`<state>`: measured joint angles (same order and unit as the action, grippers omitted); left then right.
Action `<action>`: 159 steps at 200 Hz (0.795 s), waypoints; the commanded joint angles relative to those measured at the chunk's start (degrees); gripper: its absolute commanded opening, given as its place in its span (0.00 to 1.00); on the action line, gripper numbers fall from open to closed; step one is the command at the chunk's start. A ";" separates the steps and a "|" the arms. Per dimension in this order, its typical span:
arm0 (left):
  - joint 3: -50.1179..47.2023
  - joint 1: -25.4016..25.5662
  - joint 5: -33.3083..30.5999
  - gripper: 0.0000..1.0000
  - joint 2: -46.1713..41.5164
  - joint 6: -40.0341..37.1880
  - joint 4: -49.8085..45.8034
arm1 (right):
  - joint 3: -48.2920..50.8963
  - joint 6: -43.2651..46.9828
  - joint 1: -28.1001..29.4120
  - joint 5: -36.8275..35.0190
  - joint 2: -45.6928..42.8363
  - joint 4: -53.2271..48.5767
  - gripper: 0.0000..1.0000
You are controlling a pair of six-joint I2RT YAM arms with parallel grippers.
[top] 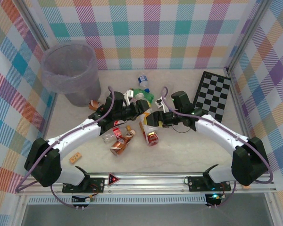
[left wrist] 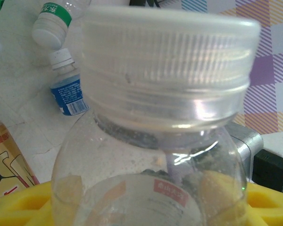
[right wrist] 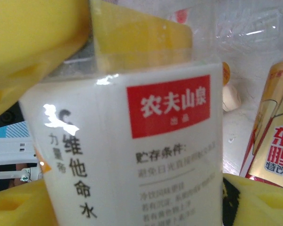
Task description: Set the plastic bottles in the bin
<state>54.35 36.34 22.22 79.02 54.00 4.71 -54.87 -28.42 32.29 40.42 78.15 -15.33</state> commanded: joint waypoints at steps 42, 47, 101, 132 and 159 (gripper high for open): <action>3.04 -0.60 -0.84 0.53 0.14 -3.40 -3.69 | -0.10 5.77 -2.54 -5.10 -8.43 -12.26 0.95; 3.27 -0.73 -0.86 0.53 0.13 -3.66 -4.04 | 0.38 5.68 -2.95 -5.67 -9.39 -12.70 0.96; 8.49 -3.15 -1.54 0.51 -0.31 -9.60 -12.67 | 4.76 3.93 -6.37 -14.08 -14.32 -17.67 0.97; 10.81 -5.42 -1.20 0.50 -0.85 -11.99 -16.37 | 4.99 3.47 -6.36 -21.15 -14.27 -21.25 0.96; 11.95 -7.60 -0.90 0.50 -1.50 -13.33 -18.51 | 5.55 3.84 -6.37 -23.46 -14.00 -22.79 0.97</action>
<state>64.03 30.55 20.95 79.11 43.64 -10.46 -50.28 -24.75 25.98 21.19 64.29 -34.89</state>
